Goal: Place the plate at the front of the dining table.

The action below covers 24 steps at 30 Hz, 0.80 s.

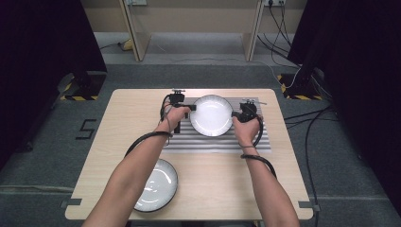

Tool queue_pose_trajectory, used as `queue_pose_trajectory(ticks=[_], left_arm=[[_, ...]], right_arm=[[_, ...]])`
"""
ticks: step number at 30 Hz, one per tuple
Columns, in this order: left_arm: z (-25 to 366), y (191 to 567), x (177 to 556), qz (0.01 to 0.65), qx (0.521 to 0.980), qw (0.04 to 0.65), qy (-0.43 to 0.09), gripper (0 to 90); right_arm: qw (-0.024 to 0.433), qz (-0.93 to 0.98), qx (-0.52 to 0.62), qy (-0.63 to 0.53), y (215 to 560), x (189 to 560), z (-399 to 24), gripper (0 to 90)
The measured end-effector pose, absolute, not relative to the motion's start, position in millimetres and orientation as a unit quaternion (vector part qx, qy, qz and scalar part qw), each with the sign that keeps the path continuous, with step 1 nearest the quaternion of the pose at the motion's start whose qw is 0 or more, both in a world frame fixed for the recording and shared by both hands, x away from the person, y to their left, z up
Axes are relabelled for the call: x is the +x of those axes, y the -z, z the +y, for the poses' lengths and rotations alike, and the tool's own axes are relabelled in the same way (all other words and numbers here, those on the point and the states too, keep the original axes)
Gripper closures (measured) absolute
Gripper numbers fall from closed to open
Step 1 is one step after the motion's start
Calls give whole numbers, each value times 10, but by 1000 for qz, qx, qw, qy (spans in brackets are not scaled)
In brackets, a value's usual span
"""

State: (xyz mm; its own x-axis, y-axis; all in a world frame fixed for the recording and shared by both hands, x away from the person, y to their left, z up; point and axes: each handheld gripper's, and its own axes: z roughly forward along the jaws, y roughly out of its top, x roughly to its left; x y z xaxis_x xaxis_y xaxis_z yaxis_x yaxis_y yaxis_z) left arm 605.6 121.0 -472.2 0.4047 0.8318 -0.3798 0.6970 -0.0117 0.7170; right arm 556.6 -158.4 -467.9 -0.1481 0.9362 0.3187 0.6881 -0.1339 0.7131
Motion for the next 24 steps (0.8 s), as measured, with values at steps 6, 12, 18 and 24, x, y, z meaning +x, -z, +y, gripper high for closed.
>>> queue_pose_trajectory(ticks=[6, 12, 18, 24], left_arm=[[1202, 4752, 6058, 544, 705, 449, -81, 824], [1193, 4784, 6055, 546, 705, 444, -86, 821], [1192, 4813, 6060, 555, 696, 448, -87, 792], [1183, 4836, 6073, 557, 694, 449, -86, 750]], right_arm=[[153, 640, 636, -404, 4699, 5572, -1578, 873], [154, 640, 636, -403, 4730, 5573, -1568, 873], [153, 638, 638, -402, 4762, 5578, -1554, 875], [150, 632, 641, -408, 4782, 5595, -1561, 878]])
